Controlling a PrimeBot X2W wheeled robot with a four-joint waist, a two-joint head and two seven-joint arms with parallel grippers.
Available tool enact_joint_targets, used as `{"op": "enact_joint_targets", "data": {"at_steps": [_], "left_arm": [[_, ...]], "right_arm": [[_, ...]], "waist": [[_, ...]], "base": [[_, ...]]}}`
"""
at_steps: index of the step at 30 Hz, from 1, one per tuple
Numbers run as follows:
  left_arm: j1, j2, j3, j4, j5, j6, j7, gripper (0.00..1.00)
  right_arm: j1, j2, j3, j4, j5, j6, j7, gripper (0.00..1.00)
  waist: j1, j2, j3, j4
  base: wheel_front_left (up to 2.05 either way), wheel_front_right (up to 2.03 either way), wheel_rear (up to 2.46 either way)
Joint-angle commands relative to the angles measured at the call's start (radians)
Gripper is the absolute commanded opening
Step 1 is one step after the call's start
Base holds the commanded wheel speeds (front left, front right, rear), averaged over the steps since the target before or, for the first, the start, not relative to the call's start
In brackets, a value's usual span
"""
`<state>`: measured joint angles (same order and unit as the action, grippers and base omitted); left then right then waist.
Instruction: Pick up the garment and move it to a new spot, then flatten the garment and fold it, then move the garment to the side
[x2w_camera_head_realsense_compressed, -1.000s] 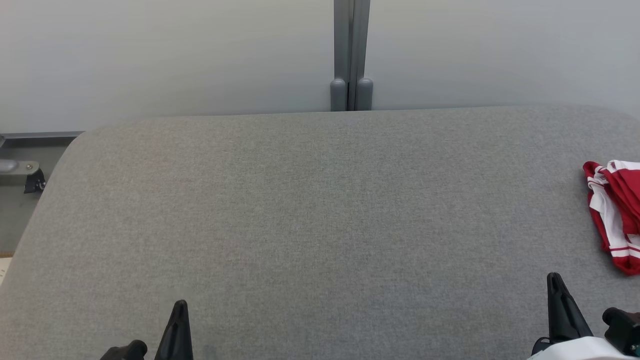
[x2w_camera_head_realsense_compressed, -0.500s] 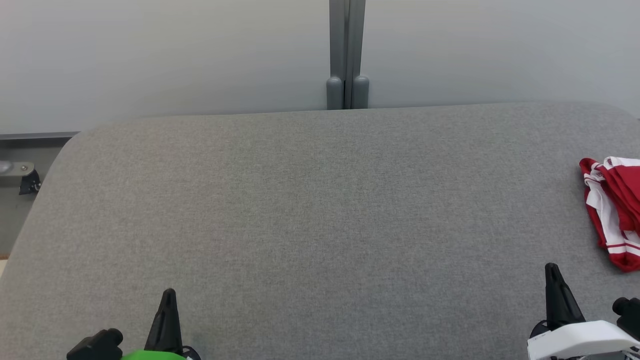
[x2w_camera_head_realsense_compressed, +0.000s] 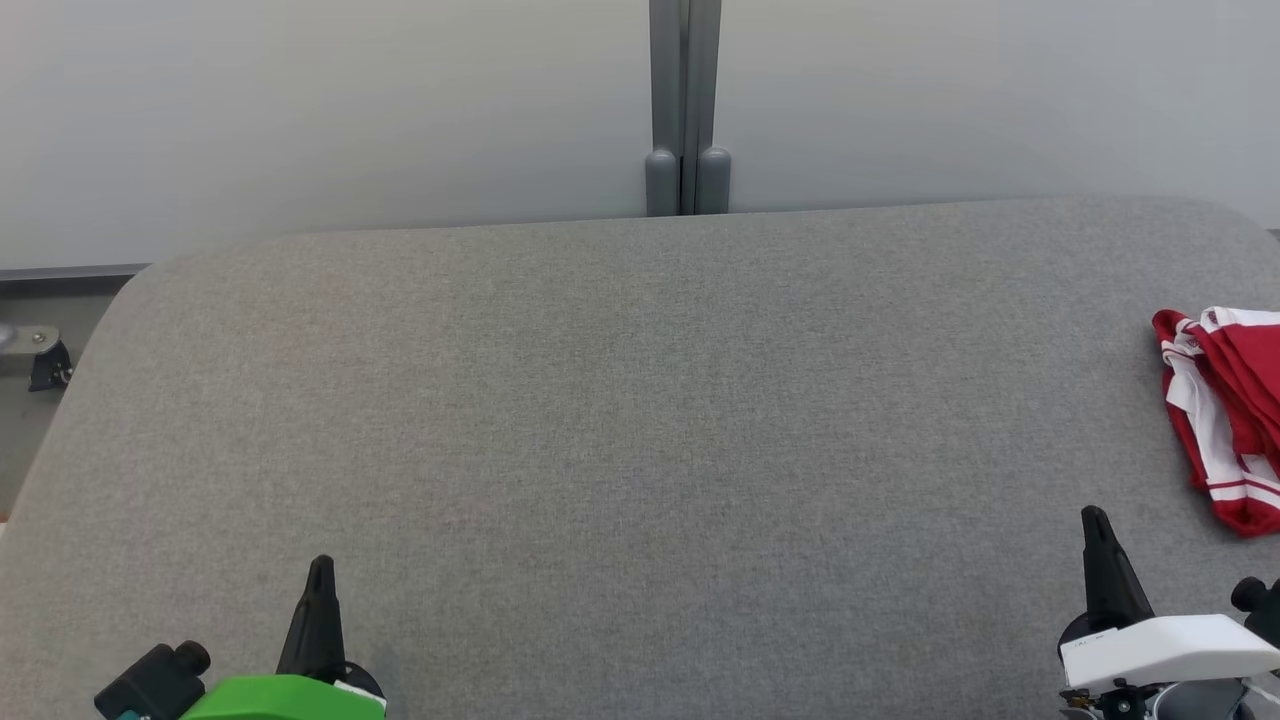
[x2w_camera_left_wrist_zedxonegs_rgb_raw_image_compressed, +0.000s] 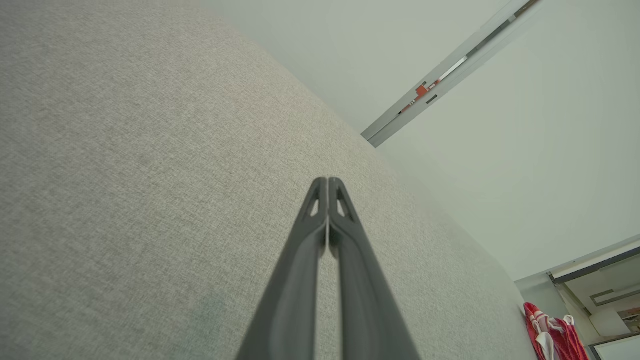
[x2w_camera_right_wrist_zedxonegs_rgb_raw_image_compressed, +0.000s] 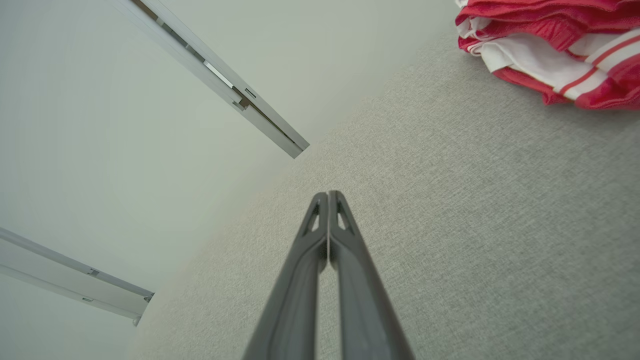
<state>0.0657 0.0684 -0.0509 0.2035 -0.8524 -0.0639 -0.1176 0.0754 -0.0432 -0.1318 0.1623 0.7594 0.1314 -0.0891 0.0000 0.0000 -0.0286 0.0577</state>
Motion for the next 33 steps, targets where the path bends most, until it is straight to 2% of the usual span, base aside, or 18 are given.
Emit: {"op": "enact_joint_targets", "data": {"at_steps": [1, 33], "left_arm": [[-0.031, 0.008, 0.009, -0.007, -0.036, -0.009, 0.007, 0.0], [-0.101, 0.011, 0.064, 0.013, -0.393, -0.037, 0.098, 0.0]], "right_arm": [[-0.026, -0.007, 0.0, -0.005, 0.038, 0.0, 0.007, 0.0], [-0.104, -0.008, 0.008, 0.036, 0.421, -0.001, 0.1, 0.0]], "waist": [[0.0, 0.0, 0.001, -0.001], [0.0, 0.0, 0.012, -0.023]], "base": [[0.0, 0.0, 0.0], [0.0, 0.0, 0.0]]}}
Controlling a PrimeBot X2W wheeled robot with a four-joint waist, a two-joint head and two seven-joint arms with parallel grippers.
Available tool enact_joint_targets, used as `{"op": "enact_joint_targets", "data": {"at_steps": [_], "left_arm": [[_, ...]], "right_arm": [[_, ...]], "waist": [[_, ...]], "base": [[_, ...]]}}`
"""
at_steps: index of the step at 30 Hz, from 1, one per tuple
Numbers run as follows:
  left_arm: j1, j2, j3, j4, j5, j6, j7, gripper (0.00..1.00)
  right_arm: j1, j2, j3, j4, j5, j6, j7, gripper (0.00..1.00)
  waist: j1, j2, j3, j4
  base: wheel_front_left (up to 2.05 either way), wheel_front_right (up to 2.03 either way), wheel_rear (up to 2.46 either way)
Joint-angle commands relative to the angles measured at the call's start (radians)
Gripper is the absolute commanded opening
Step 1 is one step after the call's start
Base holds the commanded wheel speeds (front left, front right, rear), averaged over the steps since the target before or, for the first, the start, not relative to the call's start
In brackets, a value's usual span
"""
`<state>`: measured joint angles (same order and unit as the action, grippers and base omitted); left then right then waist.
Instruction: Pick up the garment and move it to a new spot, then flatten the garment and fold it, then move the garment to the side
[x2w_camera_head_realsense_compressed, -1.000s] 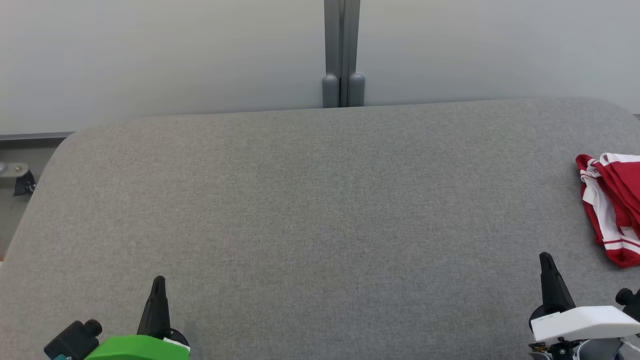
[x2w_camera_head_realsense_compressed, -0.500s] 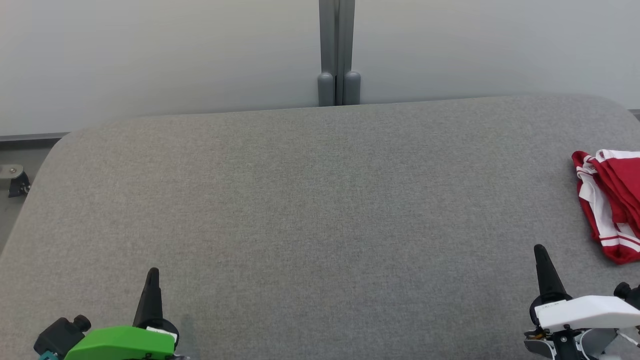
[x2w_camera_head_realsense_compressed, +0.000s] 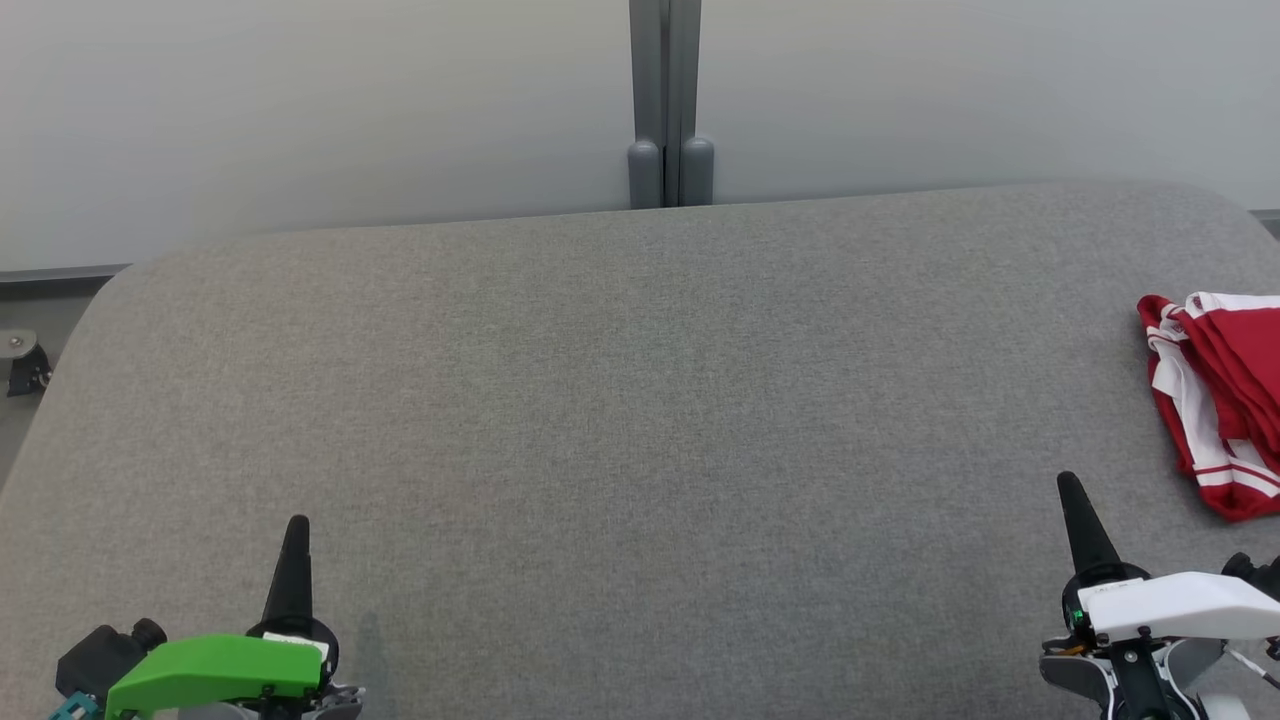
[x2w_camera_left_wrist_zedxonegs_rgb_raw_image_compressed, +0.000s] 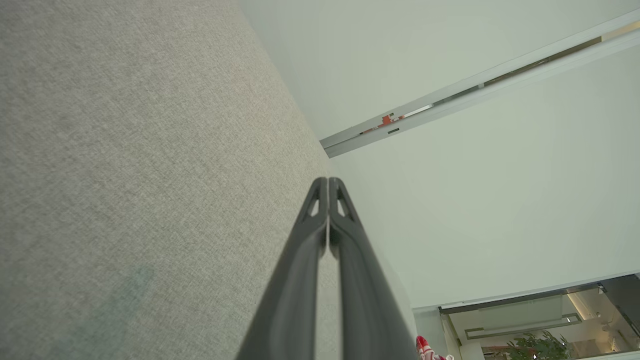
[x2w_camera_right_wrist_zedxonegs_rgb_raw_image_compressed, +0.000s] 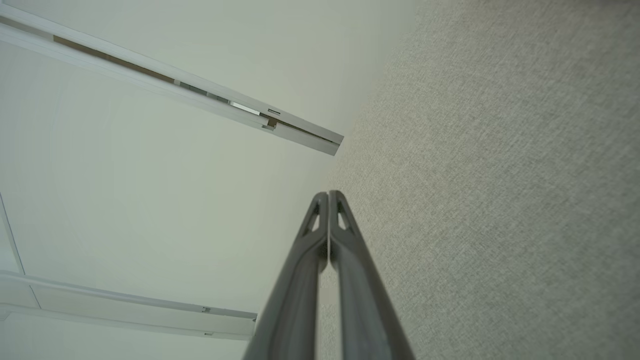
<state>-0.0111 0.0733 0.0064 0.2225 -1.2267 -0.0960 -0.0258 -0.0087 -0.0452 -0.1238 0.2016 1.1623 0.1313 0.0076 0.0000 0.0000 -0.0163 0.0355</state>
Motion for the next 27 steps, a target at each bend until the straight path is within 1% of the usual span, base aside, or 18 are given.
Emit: {"op": "enact_joint_targets", "data": {"at_steps": [1, 27], "left_arm": [[-0.026, 0.006, 0.008, -0.005, -0.026, -0.006, 0.007, 0.0], [-0.071, 0.003, 0.047, 0.01, -0.246, -0.024, 0.069, 0.0]], "right_arm": [[-0.022, -0.006, 0.001, -0.003, 0.027, 0.0, 0.006, 0.0], [-0.07, -0.007, 0.006, 0.024, 0.267, 0.0, 0.065, 0.0]], "waist": [[0.0, 0.0, 0.001, -0.001], [0.0, 0.0, 0.01, -0.018]], "base": [[0.0, 0.0, 0.0], [0.0, 0.0, 0.0]]}}
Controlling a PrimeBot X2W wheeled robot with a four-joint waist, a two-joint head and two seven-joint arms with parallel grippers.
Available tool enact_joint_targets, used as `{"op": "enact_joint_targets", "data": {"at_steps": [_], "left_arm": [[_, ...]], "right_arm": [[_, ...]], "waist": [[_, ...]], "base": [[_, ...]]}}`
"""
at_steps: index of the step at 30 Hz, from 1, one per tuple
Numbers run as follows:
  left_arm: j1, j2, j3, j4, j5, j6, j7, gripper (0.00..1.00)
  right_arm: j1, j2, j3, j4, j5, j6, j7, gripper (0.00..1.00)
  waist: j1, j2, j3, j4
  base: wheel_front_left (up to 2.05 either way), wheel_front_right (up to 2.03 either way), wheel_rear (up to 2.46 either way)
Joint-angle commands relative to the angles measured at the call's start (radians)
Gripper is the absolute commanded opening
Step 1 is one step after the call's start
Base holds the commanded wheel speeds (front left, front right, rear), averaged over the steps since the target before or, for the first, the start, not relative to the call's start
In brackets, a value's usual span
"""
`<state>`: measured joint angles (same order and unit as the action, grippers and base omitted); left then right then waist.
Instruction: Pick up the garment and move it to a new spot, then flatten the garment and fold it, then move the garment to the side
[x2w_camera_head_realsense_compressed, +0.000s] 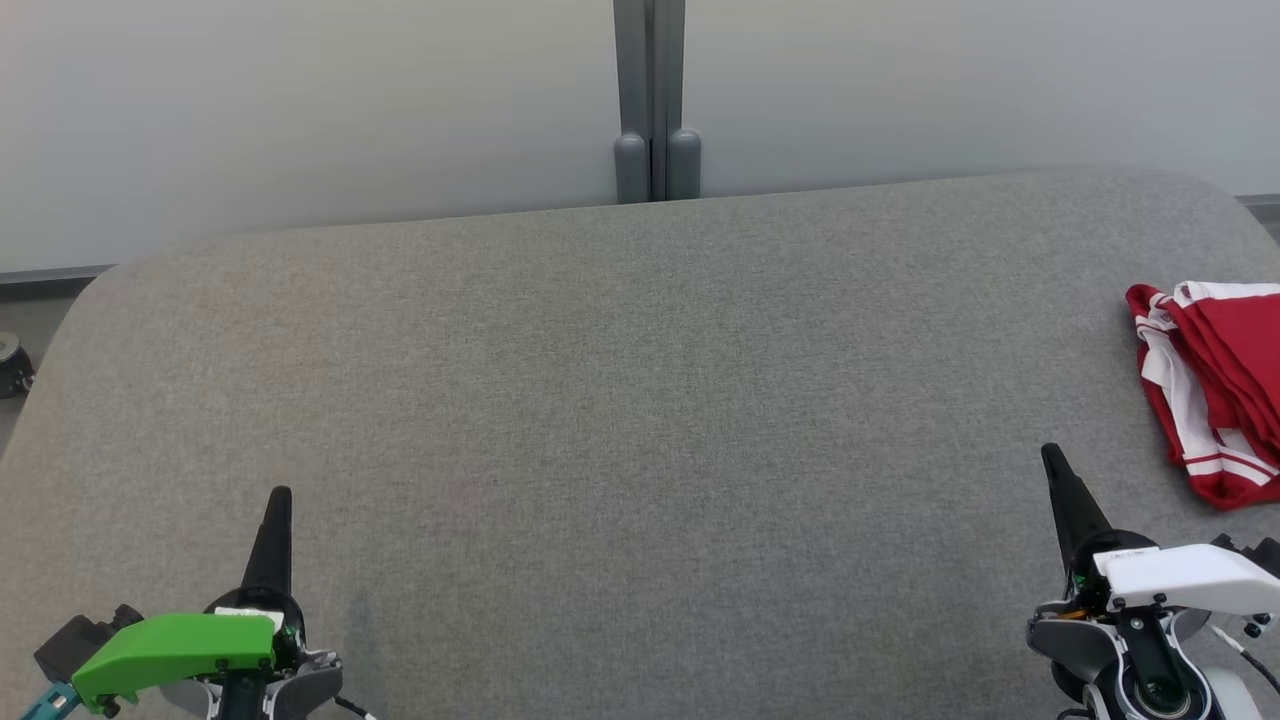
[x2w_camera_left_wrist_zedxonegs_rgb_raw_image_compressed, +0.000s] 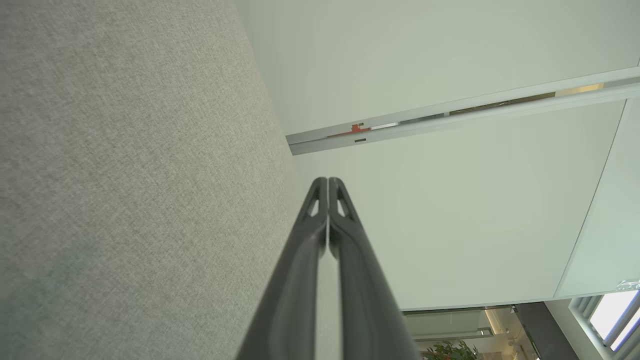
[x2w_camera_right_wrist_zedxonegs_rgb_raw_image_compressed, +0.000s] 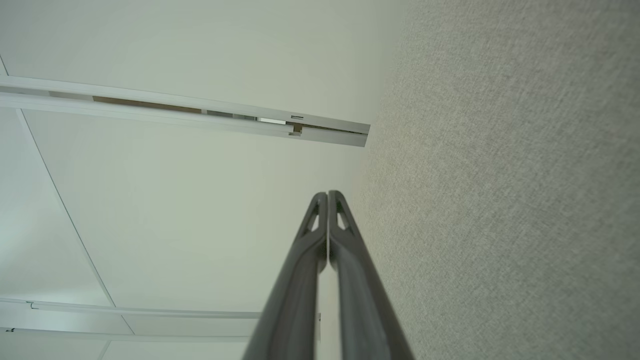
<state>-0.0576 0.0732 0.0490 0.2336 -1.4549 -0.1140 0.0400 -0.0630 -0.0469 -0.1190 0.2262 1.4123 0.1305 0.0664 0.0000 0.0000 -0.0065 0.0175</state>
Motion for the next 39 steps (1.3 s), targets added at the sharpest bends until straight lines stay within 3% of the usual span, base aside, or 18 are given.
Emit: {"op": "enact_joint_targets", "data": {"at_steps": [1, 25, 39], "left_arm": [[-0.026, 0.003, 0.006, 0.0, -0.024, -0.007, 0.005, 0.0], [-0.059, -0.002, 0.038, 0.011, -0.184, -0.02, 0.053, 0.0], [-0.058, -0.005, 0.042, 0.012, -0.178, -0.02, 0.057, 0.0]], "right_arm": [[-0.016, -0.005, 0.001, 0.001, 0.024, 0.001, 0.007, 0.0], [-0.052, -0.005, 0.005, 0.021, 0.203, 0.0, 0.05, 0.0], [-0.05, -0.005, 0.005, 0.02, 0.203, 0.0, 0.051, 0.0]], "waist": [[0.0, 0.0, 0.001, -0.001], [0.0, 0.0, 0.009, -0.017], [0.0, 0.0, 0.01, -0.017]], "base": [[0.0, 0.0, 0.0], [0.0, 0.0, 0.0], [0.0, 0.0, 0.0]]}}
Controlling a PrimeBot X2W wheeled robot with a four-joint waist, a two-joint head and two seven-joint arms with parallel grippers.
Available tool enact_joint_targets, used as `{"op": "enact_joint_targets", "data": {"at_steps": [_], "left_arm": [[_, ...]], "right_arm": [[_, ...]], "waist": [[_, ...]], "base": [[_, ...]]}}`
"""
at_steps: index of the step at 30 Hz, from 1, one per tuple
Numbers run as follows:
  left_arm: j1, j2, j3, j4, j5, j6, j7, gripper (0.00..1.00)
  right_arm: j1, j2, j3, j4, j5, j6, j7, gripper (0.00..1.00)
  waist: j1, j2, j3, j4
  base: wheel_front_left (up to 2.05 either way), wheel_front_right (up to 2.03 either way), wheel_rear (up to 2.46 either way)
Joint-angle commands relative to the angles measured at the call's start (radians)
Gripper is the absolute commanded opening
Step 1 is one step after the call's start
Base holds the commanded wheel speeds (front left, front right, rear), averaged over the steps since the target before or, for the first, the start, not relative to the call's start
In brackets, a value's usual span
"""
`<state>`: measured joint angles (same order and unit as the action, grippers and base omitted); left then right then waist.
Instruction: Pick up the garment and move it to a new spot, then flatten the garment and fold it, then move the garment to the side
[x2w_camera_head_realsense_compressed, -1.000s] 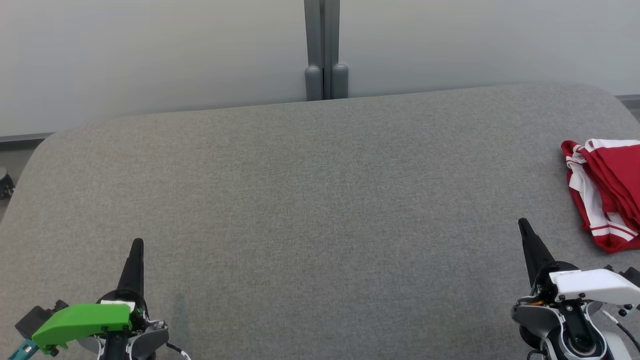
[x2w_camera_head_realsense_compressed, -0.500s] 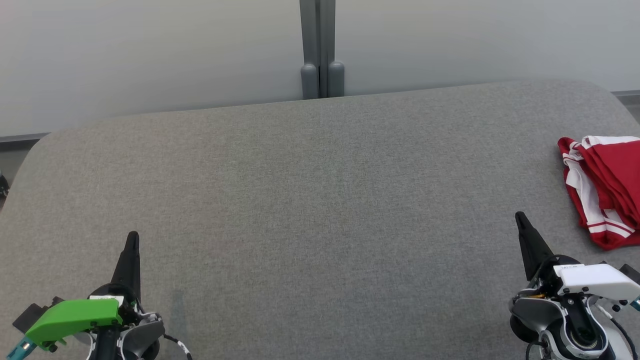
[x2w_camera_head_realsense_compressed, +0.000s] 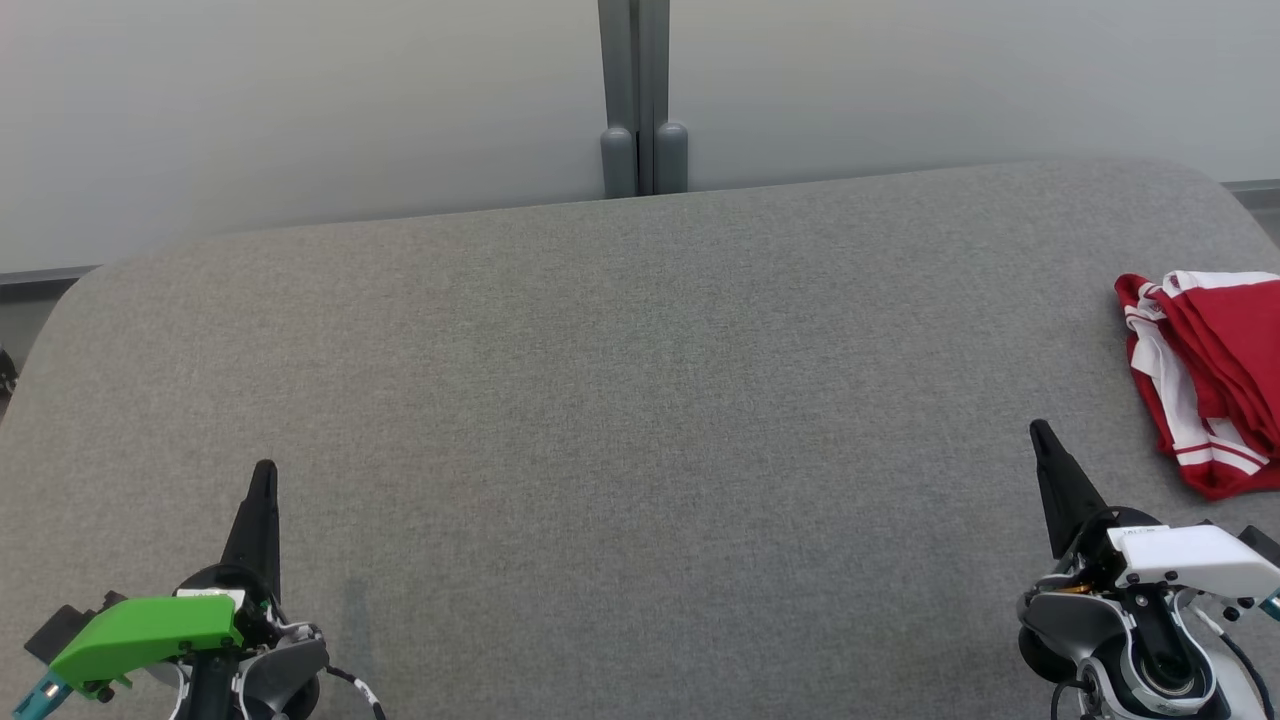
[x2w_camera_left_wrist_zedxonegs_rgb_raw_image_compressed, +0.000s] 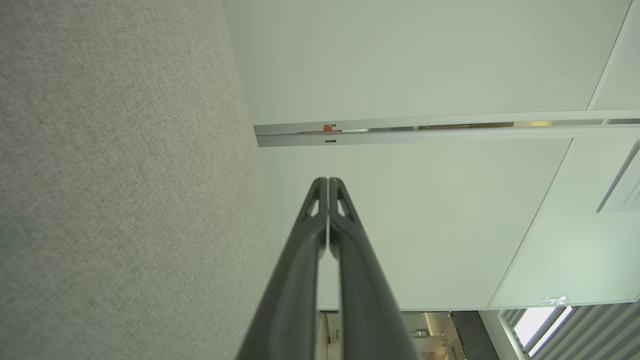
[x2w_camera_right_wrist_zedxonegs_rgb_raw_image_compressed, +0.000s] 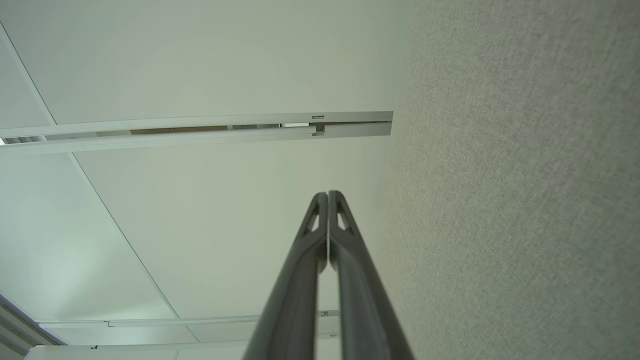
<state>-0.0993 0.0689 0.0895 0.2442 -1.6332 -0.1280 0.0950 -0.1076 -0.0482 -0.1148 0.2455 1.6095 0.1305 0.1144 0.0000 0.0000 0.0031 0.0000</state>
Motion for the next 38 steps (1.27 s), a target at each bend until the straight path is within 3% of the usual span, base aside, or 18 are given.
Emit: {"op": "enact_joint_targets", "data": {"at_steps": [1, 38], "left_arm": [[-0.016, -0.001, 0.002, 0.001, 0.0, -0.006, 0.002, 0.0], [-0.017, -0.006, 0.013, 0.001, 0.01, -0.006, 0.009, 0.0]], "right_arm": [[-0.006, -0.004, 0.001, 0.001, 0.006, 0.0, 0.003, 0.0], [-0.006, -0.004, 0.001, 0.001, 0.006, 0.0, 0.003, 0.0]], "waist": [[0.0, 0.0, 0.0, 0.0], [0.0, 0.0, 0.0, 0.0]], "base": [[0.0, 0.0, 0.0], [0.0, 0.0, 0.0]]}}
